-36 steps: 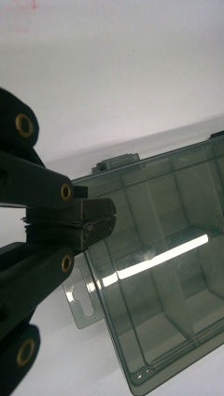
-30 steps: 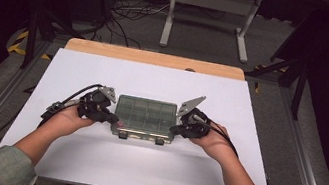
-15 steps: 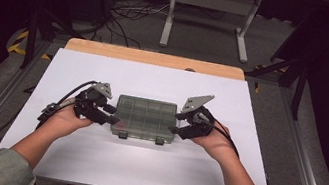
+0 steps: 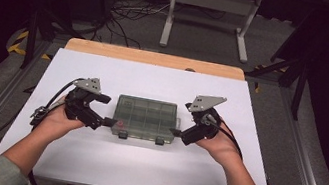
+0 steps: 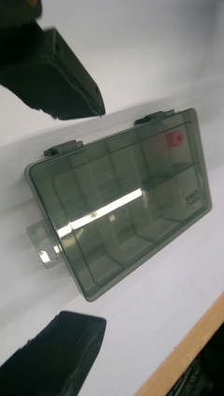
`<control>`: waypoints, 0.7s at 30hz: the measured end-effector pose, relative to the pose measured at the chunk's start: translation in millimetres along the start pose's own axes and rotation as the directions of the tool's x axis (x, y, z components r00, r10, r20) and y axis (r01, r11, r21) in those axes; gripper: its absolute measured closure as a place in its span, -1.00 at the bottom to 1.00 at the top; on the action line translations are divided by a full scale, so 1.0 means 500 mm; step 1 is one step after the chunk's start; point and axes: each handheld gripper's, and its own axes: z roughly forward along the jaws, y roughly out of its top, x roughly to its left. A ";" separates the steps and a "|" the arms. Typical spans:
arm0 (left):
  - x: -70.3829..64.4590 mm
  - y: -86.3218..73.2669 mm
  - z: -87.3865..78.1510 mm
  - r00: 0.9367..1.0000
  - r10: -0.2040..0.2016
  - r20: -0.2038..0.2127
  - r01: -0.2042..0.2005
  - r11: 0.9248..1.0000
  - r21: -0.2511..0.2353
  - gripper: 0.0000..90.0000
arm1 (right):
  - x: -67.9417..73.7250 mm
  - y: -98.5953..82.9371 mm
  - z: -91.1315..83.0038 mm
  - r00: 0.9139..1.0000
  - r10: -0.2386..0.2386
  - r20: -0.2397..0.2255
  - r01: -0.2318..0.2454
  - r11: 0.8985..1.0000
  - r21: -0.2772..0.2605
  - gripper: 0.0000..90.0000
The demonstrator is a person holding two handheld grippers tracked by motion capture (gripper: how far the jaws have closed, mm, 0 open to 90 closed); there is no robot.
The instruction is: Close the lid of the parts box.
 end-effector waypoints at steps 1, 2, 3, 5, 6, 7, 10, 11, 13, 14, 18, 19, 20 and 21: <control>-0.003 -0.001 -0.003 1.000 0.002 -0.004 -0.002 1.000 -0.011 -0.83 | 0.000 0.000 -0.004 1.000 0.003 0.000 -0.003 1.000 -0.005 -0.99; -0.008 -0.003 -0.007 1.000 0.002 -0.007 -0.003 1.000 -0.022 -0.86 | 0.001 -0.001 -0.007 1.000 0.004 0.000 -0.004 1.000 -0.011 -0.99; -0.011 -0.004 -0.011 1.000 0.012 -0.018 -0.013 0.999 -0.035 -0.88 | 0.001 -0.001 -0.010 1.000 0.003 0.000 -0.003 1.000 -0.017 -0.99; -0.017 -0.008 -0.015 0.999 0.015 -0.029 -0.016 0.999 -0.050 -0.91 | 0.002 -0.003 -0.021 1.000 0.003 0.010 -0.003 0.999 -0.040 -1.00; -0.019 -0.010 -0.017 0.999 0.017 -0.033 -0.019 0.998 -0.059 -0.92 | 0.003 -0.004 -0.024 1.000 0.004 0.012 -0.004 0.999 -0.048 -0.99; -0.019 -0.010 -0.017 0.999 0.017 -0.033 -0.019 0.998 -0.059 -0.93 | 0.003 -0.004 -0.024 1.000 0.004 0.012 -0.004 0.999 -0.048 -0.99; -0.026 -0.021 -0.025 0.999 0.014 -0.045 -0.018 0.996 -0.091 -0.94 | 0.006 -0.011 -0.038 1.000 0.004 0.027 -0.002 0.996 -0.086 -0.99; -0.027 -0.025 -0.028 0.999 0.013 -0.051 -0.018 0.995 -0.102 -0.94 | 0.008 -0.014 -0.042 0.999 0.003 0.032 0.000 0.995 -0.096 -0.99; -0.029 -0.032 -0.033 0.998 0.006 -0.059 -0.013 0.992 -0.123 -0.95 | 0.010 -0.022 -0.050 0.999 0.003 0.046 0.003 0.992 -0.127 -0.99; -0.029 -0.038 -0.036 0.998 0.000 -0.063 -0.008 0.990 -0.139 -0.95 | 0.010 -0.025 -0.053 0.999 0.009 0.049 -0.002 0.991 -0.133 -0.99; -0.033 -0.058 -0.048 0.996 -0.004 -0.093 -0.013 0.983 -0.181 -0.95 | 0.015 -0.044 -0.069 0.998 0.031 0.063 -0.018 0.980 -0.199 -0.99; -0.033 -0.063 -0.051 0.996 -0.007 -0.092 -0.011 0.982 -0.191 -0.95 | 0.017 -0.051 -0.075 0.997 0.030 0.073 -0.012 0.975 -0.223 -1.00; -0.033 -0.071 -0.054 0.996 -0.007 -0.094 -0.012 0.978 -0.207 -0.95 | 0.018 -0.060 -0.080 0.996 0.035 0.085 -0.014 0.971 -0.239 -0.99; -0.033 -0.076 -0.055 0.995 -0.006 -0.096 -0.015 0.976 -0.215 -0.95 | 0.018 -0.066 -0.083 0.995 0.041 0.090 -0.018 0.970 -0.243 -0.99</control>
